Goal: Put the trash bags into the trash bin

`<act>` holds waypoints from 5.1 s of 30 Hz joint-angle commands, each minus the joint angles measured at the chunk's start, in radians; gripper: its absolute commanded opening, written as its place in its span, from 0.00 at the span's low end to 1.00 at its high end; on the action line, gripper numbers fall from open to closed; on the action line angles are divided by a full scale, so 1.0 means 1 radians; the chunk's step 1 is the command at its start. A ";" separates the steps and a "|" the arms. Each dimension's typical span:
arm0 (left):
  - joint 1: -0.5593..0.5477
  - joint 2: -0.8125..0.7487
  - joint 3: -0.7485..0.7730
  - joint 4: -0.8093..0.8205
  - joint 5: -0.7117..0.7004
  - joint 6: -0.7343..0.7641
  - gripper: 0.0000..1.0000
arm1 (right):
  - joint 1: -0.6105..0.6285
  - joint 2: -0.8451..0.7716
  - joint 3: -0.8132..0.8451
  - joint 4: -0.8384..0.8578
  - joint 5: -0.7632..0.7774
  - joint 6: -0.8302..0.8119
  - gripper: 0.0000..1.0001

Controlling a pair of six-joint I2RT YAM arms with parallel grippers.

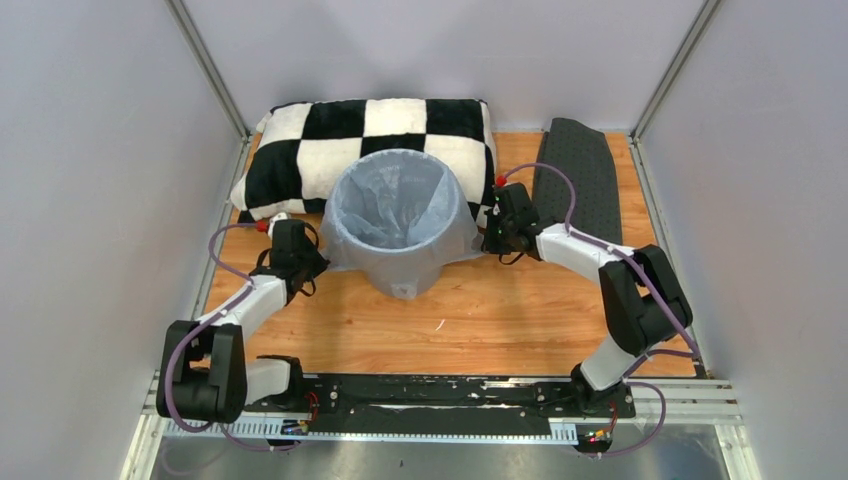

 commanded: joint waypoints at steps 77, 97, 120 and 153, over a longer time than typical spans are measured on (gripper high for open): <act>-0.030 -0.057 -0.012 0.009 0.008 0.098 0.00 | 0.449 0.484 1.171 -0.910 0.144 -0.279 0.66; -0.029 -0.104 -0.008 0.001 0.027 0.092 0.21 | 0.393 0.592 1.138 -0.910 0.095 -0.295 0.62; -0.030 -0.225 0.024 -0.076 0.034 0.092 0.38 | 0.369 0.687 1.154 -0.911 0.120 -0.321 0.76; -0.030 -0.276 0.073 -0.113 0.043 0.093 0.38 | 0.345 0.800 1.105 -0.904 0.140 -0.339 0.89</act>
